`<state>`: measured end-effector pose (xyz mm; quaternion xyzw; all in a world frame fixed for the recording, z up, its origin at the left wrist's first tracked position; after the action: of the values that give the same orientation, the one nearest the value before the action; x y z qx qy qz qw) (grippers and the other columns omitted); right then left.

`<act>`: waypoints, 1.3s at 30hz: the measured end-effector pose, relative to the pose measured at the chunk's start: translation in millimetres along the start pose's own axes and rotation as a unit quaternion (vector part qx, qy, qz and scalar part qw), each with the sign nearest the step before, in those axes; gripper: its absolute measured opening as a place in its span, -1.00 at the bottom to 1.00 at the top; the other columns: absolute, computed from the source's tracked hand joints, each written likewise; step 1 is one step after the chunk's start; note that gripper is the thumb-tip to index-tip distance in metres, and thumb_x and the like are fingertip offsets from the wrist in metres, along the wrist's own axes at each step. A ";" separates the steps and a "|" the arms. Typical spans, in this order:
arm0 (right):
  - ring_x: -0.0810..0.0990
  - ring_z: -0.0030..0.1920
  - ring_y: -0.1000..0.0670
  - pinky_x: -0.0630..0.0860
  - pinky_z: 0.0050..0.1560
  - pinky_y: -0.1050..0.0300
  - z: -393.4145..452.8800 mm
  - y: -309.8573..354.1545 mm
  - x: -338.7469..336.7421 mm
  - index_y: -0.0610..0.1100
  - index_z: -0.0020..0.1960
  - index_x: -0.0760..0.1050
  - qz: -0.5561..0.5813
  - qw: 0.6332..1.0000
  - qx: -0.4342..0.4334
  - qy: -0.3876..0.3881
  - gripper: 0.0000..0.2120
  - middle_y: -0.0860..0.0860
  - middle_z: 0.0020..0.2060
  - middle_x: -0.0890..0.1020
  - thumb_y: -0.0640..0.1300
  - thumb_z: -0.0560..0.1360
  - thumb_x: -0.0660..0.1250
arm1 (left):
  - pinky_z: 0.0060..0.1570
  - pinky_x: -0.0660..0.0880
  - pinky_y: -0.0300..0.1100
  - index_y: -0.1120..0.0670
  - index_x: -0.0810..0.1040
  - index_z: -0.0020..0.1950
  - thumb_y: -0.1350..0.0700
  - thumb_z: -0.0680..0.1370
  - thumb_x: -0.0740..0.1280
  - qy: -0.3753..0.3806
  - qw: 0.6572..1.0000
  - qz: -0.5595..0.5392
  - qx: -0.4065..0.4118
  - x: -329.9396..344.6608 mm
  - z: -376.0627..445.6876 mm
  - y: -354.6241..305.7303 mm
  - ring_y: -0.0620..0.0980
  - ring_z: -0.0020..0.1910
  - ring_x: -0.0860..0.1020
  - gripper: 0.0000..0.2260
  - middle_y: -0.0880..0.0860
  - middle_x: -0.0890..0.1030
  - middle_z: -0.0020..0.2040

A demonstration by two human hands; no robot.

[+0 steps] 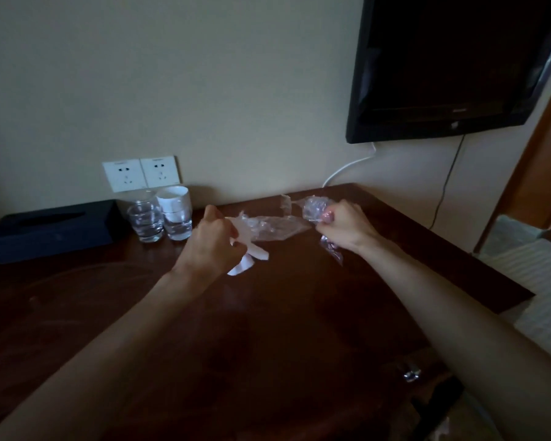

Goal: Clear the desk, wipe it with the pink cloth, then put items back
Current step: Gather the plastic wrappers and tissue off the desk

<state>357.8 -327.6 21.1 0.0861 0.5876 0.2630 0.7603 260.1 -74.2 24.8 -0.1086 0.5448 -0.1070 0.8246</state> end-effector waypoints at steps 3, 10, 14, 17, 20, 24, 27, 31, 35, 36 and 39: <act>0.65 0.16 -0.11 0.58 0.11 0.11 22.9 49.4 24.7 -0.03 0.14 0.67 -0.013 0.999 -0.045 0.011 -0.62 -0.06 0.14 0.66 0.16 0.43 0.39 | 0.08 0.52 -0.03 0.26 0.64 0.13 0.21 0.39 0.51 0.023 0.998 0.053 -0.003 -11.0 -3.9 27.3 0.17 0.11 0.59 -0.67 0.15 0.42 0.31; 0.54 0.27 -0.27 0.50 0.20 -0.30 68.8 87.7 109.8 0.21 0.32 0.50 -0.069 0.991 0.077 0.084 -0.15 -0.05 0.39 0.40 0.65 0.18 0.19 | -0.16 0.61 0.01 0.11 0.70 -0.02 0.20 0.47 0.49 0.006 0.997 0.075 0.012 -24.1 -12.2 77.6 0.14 -0.07 0.66 -0.90 0.07 0.67 -0.05; 0.43 0.39 -0.23 0.36 0.20 -0.47 71.9 89.8 143.2 0.23 0.38 0.43 -0.126 0.985 0.066 0.097 -0.21 0.00 0.48 0.34 0.49 0.21 0.32 | -0.18 0.58 -0.03 0.04 0.67 -0.03 0.14 0.49 0.51 -0.002 0.999 0.040 -0.019 -24.8 -13.5 102.0 0.12 -0.11 0.66 -0.90 0.03 0.67 -0.09; 0.58 0.27 -0.13 0.54 0.13 -0.11 74.4 89.1 140.8 0.06 0.31 0.55 -0.111 0.990 0.034 0.075 -0.52 -0.03 0.28 0.59 0.22 0.45 0.42 | -0.15 0.61 -0.01 0.04 0.67 -0.02 0.15 0.48 0.51 0.007 0.999 0.035 -0.024 -19.5 -8.9 109.5 0.12 -0.08 0.66 -0.90 0.05 0.68 -0.06; 0.63 0.21 -0.19 0.57 0.12 -0.03 66.3 85.9 122.4 -0.09 0.29 0.59 -0.078 0.990 0.054 0.103 -0.63 -0.12 0.18 0.66 -0.02 0.51 0.42 | -0.13 0.63 0.00 0.04 0.68 -0.01 0.16 0.48 0.50 0.017 0.999 0.017 -0.038 -17.8 -6.2 105.8 0.08 -0.08 0.66 -0.89 0.04 0.68 -0.04; 0.68 0.08 -0.22 0.60 -0.03 0.04 38.1 84.3 85.5 -0.12 0.08 0.66 -0.054 0.994 0.024 0.089 -0.76 -0.13 0.01 0.70 -0.10 0.44 0.39 | -0.15 0.63 0.03 0.01 0.69 -0.02 0.19 0.47 0.41 0.015 0.999 0.011 -0.047 -30.6 -13.7 89.7 0.06 -0.11 0.63 -0.86 0.01 0.66 -0.06; 0.69 -0.01 -0.18 0.57 -0.11 0.08 -0.2 82.8 44.6 -0.10 -0.01 0.66 -0.012 0.997 -0.010 0.070 -0.79 -0.09 -0.11 0.71 -0.10 0.37 0.39 | -0.16 0.64 0.03 0.08 0.72 -0.02 0.20 0.47 0.43 -0.010 0.998 0.001 -0.056 -47.4 -29.9 69.6 0.08 -0.14 0.64 -0.87 0.07 0.68 -0.08; 0.66 -0.03 -0.11 0.53 -0.12 0.12 -70.3 72.6 -8.8 0.08 -0.06 0.55 0.057 0.997 -0.052 -0.001 -0.80 0.02 -0.12 0.70 -0.13 0.35 0.43 | -0.16 0.62 -0.03 0.04 0.72 -0.03 0.11 0.48 0.45 -0.062 0.995 -0.051 -0.066 -66.1 -63.1 27.3 0.12 -0.14 0.66 -0.89 0.08 0.70 -0.13; 0.66 -0.07 -0.13 0.65 -0.05 -0.10 -158.5 43.8 -43.1 0.13 0.30 0.51 0.075 0.995 -0.052 -0.040 -0.56 0.12 -0.11 0.60 -0.14 0.45 0.40 | -0.08 0.58 0.02 -0.02 0.67 0.03 0.02 0.50 0.43 -0.120 0.987 -0.098 -0.046 -63.8 -126.3 -32.3 0.16 -0.03 0.63 -0.86 0.04 0.69 -0.01; 0.67 -0.10 -0.12 0.67 -0.07 -0.10 -178.7 31.3 -49.0 0.16 0.32 0.50 0.075 0.995 -0.042 -0.048 -0.54 0.11 -0.10 0.63 -0.14 0.46 0.39 | -0.09 0.56 -0.01 -0.02 0.67 0.02 0.02 0.50 0.42 -0.125 0.986 -0.104 -0.040 -58.0 -144.0 -49.2 0.16 -0.02 0.62 -0.87 0.03 0.68 -0.01; 0.65 -0.13 -0.09 0.63 0.01 0.03 -234.7 -12.9 -64.5 0.18 0.35 0.49 0.048 0.996 -0.016 -0.075 -0.51 0.05 -0.10 0.70 -0.11 0.46 0.38 | -0.16 0.49 -0.06 -0.04 0.65 -0.01 -0.01 0.49 0.40 -0.126 0.984 -0.125 -0.024 -30.4 -189.9 -96.9 0.16 -0.02 0.60 -0.88 0.00 0.67 -0.04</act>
<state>130.3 -412.7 1.0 0.1210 0.5200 0.3015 0.7900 67.7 -169.5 7.5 -0.2081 0.4211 -0.1812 0.8640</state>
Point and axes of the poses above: each hand's wrist, its own z-axis towards the middle knuckle, its own x-axis out of the palm, y = z × x, the point moved 4 cm from there along z, towards the middle knuckle
